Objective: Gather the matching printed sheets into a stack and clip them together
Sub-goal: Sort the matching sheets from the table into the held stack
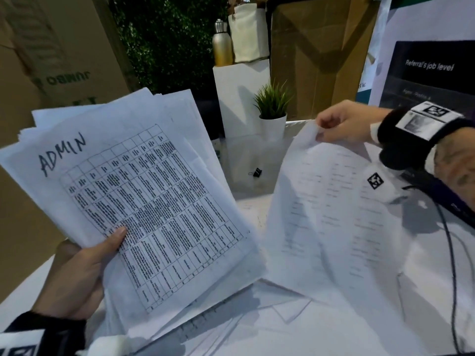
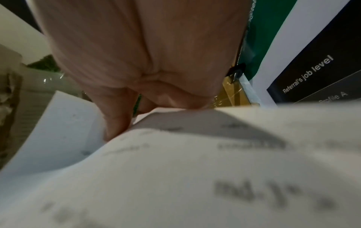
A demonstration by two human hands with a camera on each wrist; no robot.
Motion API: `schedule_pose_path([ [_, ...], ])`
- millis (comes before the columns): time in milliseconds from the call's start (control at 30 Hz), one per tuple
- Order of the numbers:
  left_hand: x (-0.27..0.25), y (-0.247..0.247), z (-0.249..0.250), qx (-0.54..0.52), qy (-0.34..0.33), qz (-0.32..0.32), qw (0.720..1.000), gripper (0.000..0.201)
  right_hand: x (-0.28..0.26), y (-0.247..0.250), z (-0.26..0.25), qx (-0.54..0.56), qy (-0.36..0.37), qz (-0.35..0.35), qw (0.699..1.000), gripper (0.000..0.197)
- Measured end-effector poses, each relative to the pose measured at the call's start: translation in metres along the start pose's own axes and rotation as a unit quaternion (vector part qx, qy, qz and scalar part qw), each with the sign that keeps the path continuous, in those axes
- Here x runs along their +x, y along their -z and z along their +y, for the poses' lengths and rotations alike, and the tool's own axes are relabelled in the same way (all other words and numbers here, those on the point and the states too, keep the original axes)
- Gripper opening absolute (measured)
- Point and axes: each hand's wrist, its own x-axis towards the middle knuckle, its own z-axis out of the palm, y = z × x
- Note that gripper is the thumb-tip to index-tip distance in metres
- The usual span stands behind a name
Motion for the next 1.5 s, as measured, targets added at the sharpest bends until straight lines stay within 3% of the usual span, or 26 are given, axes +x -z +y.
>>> schedule_pose_path([
  [133, -0.007, -0.006, 0.004, -0.005, 0.013, 0.002, 1.000, 0.096, 0.010, -0.030, -0.012, 0.001, 0.013, -0.097, 0.995, 0.018],
  [267, -0.013, -0.007, 0.007, -0.013, 0.003, 0.030, 0.999, 0.092, 0.021, -0.082, -0.013, -0.039, -0.008, -0.145, 0.989, 0.005],
  [367, -0.018, -0.013, 0.008, -0.032, -0.007, 0.035, 0.999, 0.058, 0.021, -0.119, 0.002, -0.065, -0.050, -0.206, 0.975, 0.017],
  [467, -0.027, -0.025, 0.014, 0.006, -0.037, 0.055, 0.998, 0.031, 0.020, -0.135, 0.012, -0.049, -0.056, -0.202, 0.977, 0.022],
  [633, -0.037, -0.038, 0.021, 0.025, -0.043, 0.069, 0.996, 0.023, 0.018, -0.128, 0.019, -0.049, -0.029, -0.207, 0.977, 0.027],
  [767, -0.040, -0.043, 0.022, 0.007, -0.034, 0.070, 0.997, 0.026, 0.006, -0.090, 0.018, -0.035, -0.019, -0.131, 0.991, 0.007],
  [900, -0.039, -0.048, 0.021, -0.012, -0.028, 0.079, 0.996, 0.031, -0.010, -0.048, 0.031, 0.006, -0.065, -0.051, 0.997, 0.020],
  [1033, -0.039, -0.058, 0.019, -0.028, -0.027, 0.076, 0.996, 0.029, -0.019, -0.027, 0.043, 0.038, -0.112, 0.061, 0.991, 0.011],
  [1167, -0.039, -0.069, 0.019, -0.058, -0.023, 0.066, 0.996, 0.026, -0.023, -0.018, 0.047, 0.250, -0.169, 0.157, 0.940, 0.017],
  [1333, -0.036, -0.082, 0.013, -0.110, 0.005, 0.054, 0.992, 0.036, -0.026, -0.031, 0.039, 0.466, -0.187, 0.285, 0.816, 0.034],
  [1500, -0.033, -0.111, 0.011, -0.179, 0.070, 0.010, 0.981, 0.034, -0.043, -0.080, -0.003, 0.623, -0.182, 0.248, 0.720, 0.028],
])
